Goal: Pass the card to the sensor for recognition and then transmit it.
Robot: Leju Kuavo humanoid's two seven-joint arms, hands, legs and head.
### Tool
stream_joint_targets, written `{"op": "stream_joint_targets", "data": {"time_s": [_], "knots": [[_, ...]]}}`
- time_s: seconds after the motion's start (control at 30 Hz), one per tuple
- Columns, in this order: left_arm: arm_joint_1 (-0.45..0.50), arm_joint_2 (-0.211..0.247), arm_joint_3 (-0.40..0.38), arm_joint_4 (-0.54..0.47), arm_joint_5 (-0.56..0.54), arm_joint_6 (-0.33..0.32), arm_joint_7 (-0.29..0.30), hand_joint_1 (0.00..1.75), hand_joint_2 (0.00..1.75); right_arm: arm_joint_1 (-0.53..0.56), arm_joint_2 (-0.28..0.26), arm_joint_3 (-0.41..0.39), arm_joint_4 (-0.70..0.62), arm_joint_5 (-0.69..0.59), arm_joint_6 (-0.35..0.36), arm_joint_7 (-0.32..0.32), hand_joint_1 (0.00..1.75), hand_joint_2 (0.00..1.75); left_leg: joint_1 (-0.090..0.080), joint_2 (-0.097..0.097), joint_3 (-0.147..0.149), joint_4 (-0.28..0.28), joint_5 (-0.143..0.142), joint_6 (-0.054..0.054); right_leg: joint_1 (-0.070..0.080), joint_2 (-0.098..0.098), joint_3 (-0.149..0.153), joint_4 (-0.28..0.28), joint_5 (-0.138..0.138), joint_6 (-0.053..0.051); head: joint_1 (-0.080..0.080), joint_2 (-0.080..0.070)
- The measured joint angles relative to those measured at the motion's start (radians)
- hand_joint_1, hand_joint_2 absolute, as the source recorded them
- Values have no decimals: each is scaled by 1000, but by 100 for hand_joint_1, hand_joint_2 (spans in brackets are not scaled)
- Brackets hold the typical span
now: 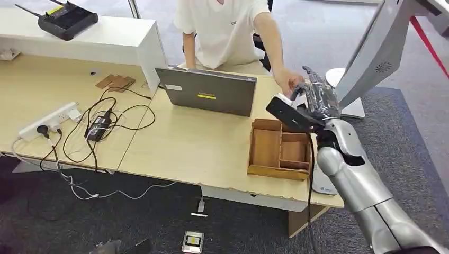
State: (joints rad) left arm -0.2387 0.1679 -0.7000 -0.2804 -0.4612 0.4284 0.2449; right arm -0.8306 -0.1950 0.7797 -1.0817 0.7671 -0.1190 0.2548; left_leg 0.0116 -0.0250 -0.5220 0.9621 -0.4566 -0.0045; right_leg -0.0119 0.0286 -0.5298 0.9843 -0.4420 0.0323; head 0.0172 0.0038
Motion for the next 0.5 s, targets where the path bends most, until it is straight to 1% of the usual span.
{"op": "stream_joint_targets", "data": {"time_s": [0.17, 0.27, 0.3, 0.33, 0.37, 0.5], "knots": [[-13, 0, -6, -2, -17, -16, 6, 0, 0, -41, 49, 37, 136, 7, -18, 1, 175, 175, 0, 0, -1, 0, 0, 0, 1, 0, -1, 0, 0, 0, 0, 0], [-16, 0, -8, -2, -24, -17, 6, 0, 0, -57, 66, 52, 199, 9, -33, 2, 175, 175, 0, 0, -2, 0, 0, 0, 1, 0, -2, -1, 0, 0, 0, 0], [-17, 0, -9, -2, -26, -17, 6, 0, 0, -58, 70, 55, 211, 10, -36, 2, 99, 175, 0, 0, -3, 0, 0, 0, 1, 0, -3, -1, 0, 0, 0, 0], [-18, 0, -9, -2, -26, -17, 6, 0, 0, -63, 75, 59, 226, 10, -39, 1, 9, 175, 0, 0, -4, 0, 0, 0, 1, 0, -4, -1, 0, 0, 0, 0], [-19, 0, -10, -2, -26, -17, 6, 0, 0, -71, 79, 66, 248, 10, -41, 1, 0, 175, 0, 0, -4, 1, 0, 0, 1, 0, -5, 0, 0, 0, 0, 0], [-22, 0, -14, -2, -26, -17, 6, 0, 0, -80, 95, 80, 304, 8, -62, 1, 0, 175, 0, 0, -4, 1, 0, 0, 1, 0, -5, -1, 0, 0, 0, 0]]}}
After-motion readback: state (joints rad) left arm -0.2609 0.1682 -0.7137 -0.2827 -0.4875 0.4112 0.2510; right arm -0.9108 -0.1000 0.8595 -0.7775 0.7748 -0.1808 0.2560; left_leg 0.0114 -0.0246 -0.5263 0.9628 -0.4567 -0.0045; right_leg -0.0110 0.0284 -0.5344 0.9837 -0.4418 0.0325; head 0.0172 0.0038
